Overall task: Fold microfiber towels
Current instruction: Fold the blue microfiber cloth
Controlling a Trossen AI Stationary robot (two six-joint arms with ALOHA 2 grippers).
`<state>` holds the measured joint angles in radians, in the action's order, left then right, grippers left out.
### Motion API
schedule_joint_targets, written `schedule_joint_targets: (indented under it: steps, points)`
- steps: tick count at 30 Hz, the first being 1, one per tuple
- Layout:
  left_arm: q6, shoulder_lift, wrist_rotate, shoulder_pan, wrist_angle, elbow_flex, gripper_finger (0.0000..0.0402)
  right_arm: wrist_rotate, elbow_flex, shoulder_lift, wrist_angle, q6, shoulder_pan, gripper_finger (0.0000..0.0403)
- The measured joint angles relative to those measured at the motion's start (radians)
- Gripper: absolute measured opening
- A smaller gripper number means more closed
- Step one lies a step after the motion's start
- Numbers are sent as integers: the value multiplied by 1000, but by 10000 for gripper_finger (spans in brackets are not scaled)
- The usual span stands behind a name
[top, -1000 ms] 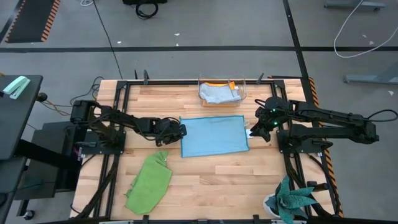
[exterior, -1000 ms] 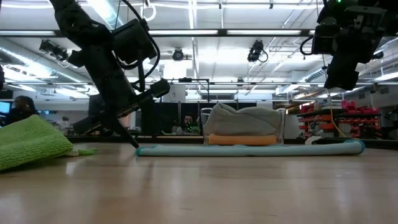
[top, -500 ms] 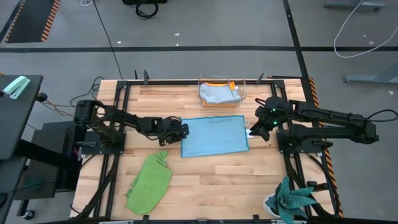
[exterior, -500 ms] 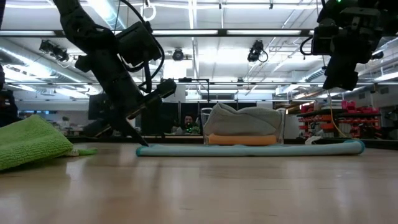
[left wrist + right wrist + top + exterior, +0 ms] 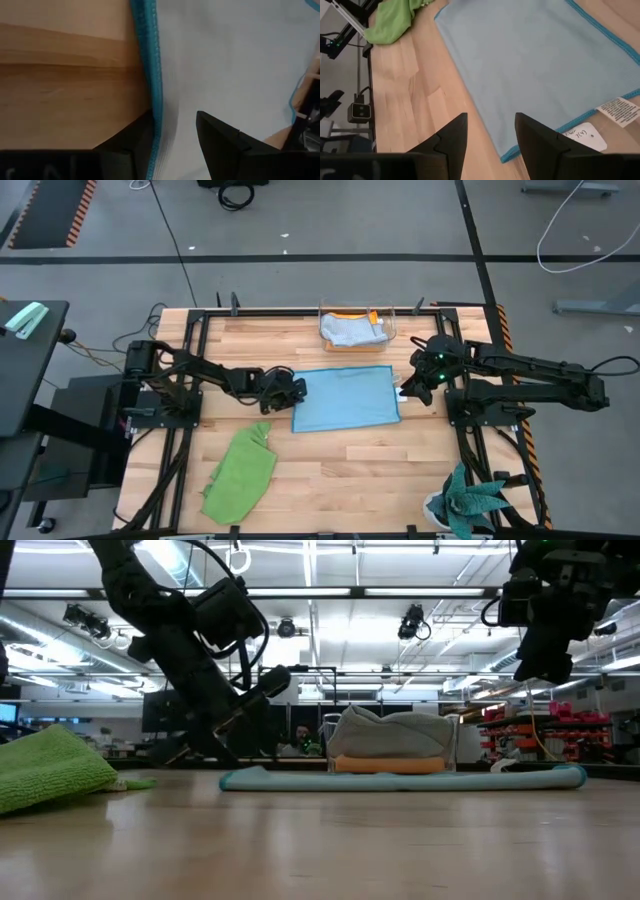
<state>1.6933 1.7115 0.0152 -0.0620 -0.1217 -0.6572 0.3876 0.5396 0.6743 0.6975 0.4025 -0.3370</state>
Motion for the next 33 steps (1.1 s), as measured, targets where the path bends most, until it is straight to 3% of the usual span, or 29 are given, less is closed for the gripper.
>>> schedule_joint_targets:
  steps: [13, 18, 25, 33]
  points:
    - [-55, 69, 3, -7, -71, -31, 146, -2, 0, 2, -16, 37, 0, 171]
    - [-55, 71, 2, -14, -60, -31, 112, -2, 0, 5, -11, 44, 0, 171]
    - [-83, 73, 41, -5, -55, -27, 17, -2, 0, 4, -5, 51, 0, 171]
    - [-97, 74, 140, 38, -86, -25, 19, -2, 0, 4, -2, 52, 0, 171]
